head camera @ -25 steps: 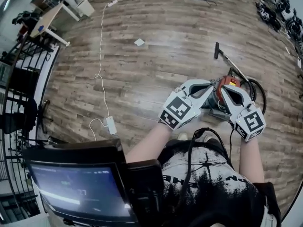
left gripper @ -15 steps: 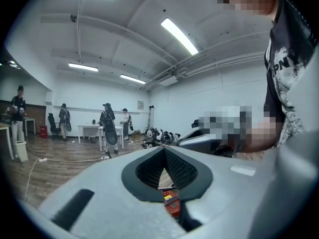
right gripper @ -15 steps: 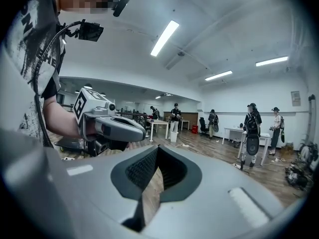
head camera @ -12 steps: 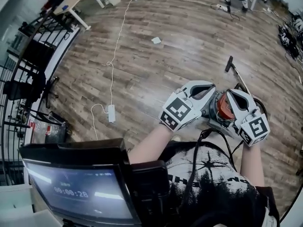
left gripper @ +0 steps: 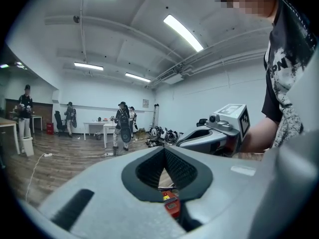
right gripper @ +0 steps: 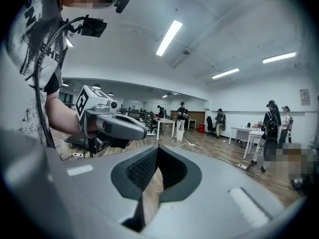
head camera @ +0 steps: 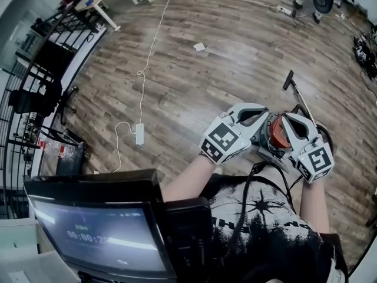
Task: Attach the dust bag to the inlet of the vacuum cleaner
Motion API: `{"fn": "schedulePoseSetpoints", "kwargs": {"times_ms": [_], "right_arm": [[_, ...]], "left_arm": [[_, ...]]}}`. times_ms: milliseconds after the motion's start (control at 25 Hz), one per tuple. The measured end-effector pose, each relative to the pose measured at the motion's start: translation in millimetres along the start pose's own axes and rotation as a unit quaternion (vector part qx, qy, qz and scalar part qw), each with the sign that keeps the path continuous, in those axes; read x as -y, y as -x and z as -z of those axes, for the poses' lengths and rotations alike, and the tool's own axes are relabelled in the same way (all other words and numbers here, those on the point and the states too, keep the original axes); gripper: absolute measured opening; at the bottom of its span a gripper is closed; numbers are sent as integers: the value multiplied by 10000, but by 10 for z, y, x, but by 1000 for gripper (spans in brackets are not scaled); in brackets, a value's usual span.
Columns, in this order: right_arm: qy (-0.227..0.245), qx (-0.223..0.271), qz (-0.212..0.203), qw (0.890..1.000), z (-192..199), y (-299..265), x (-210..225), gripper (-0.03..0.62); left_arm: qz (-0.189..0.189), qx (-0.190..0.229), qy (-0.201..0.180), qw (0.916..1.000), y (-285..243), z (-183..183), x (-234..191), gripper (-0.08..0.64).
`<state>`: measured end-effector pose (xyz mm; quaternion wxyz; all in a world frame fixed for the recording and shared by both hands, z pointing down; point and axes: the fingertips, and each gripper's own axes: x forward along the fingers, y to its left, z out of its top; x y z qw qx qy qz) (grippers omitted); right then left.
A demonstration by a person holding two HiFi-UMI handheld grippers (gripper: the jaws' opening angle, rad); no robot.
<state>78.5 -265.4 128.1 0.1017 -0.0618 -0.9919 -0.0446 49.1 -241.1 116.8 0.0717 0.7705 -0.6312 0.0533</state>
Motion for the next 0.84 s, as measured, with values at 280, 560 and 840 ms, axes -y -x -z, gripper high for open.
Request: {"fn": "schedulePoseSetpoints", "kwargs": {"times_ms": [280, 560, 840], "right_arm": [[57, -47, -43, 10000, 26, 14, -36, 5], [-18, 35, -39, 10000, -19, -2, -96, 5], [69, 6, 112, 9999, -108, 34, -10, 5]], "left_arm": [[16, 50, 63, 10000, 8, -13, 35, 2], [1, 146, -79, 9999, 114, -52, 20, 2], [114, 183, -73, 9997, 60, -107, 29, 2]]}}
